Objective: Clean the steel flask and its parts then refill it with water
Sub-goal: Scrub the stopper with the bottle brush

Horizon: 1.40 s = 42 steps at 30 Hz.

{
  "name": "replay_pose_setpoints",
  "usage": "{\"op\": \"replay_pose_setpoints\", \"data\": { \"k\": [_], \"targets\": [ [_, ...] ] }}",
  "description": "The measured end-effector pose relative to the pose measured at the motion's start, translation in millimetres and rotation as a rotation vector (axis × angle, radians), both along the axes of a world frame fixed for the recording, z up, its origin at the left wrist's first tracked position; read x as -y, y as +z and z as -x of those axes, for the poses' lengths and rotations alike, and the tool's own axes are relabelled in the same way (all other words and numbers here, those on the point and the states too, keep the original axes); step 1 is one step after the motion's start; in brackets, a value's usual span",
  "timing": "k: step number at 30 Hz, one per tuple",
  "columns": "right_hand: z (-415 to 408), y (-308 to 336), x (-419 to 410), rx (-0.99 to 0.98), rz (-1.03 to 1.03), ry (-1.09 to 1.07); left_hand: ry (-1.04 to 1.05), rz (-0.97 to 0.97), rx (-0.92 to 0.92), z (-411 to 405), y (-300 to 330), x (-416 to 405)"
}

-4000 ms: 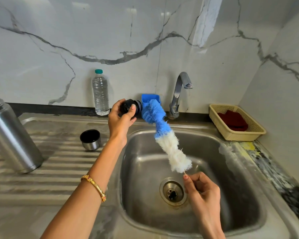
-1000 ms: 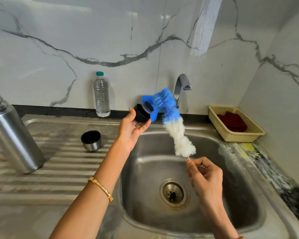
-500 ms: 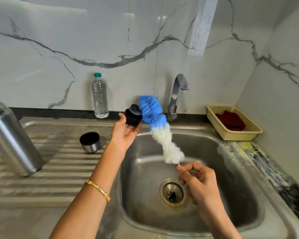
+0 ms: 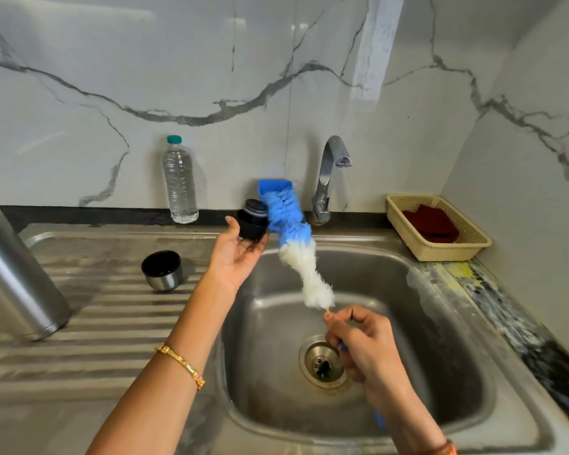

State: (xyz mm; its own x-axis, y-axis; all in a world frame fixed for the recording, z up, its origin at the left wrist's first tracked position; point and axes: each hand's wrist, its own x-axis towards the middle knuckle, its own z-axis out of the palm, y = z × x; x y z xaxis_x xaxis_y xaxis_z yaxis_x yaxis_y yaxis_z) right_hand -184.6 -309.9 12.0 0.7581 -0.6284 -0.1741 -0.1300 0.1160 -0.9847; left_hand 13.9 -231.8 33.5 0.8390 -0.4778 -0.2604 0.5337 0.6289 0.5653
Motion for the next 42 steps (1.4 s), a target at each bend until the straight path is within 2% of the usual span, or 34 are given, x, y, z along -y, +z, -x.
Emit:
{"op": "replay_pose_setpoints", "data": {
  "k": [5, 9, 12, 15, 21, 26, 29, 36, 42],
  "targets": [
    [-7, 11, 6, 0.009, 0.050, 0.022, 0.008, -0.014, 0.017, 10, 3, 7],
    [10, 1, -7, -0.017, -0.027, 0.040, 0.095, -0.008, 0.017, -1, 5, 2],
    [5, 2, -4, -0.017, -0.066, 0.025, 0.037, -0.010, 0.002, 4, 1, 6],
    [-7, 7, 6, -0.026, -0.014, 0.012, -0.002, -0.045, -0.014, 13, -5, 11],
    [9, 2, -11, -0.030, -0.067, 0.075, 0.153, -0.001, -0.059, -7, -2, -1],
    [-12, 9, 0, -0.019, -0.064, 0.013, 0.038, -0.035, -0.032, 18, -9, 10],
    [-14, 12, 0, -0.026, -0.031, 0.049, 0.063, -0.010, -0.046, 16, -7, 7],
    [10, -2, -16, -0.079, -0.175, 0.101, 0.147, 0.043, -0.079, -2, -11, -4],
    [-3, 4, -2, -0.066, -0.237, 0.054, 0.082, 0.042, -0.077, 19, -14, 8]
  ]
}}
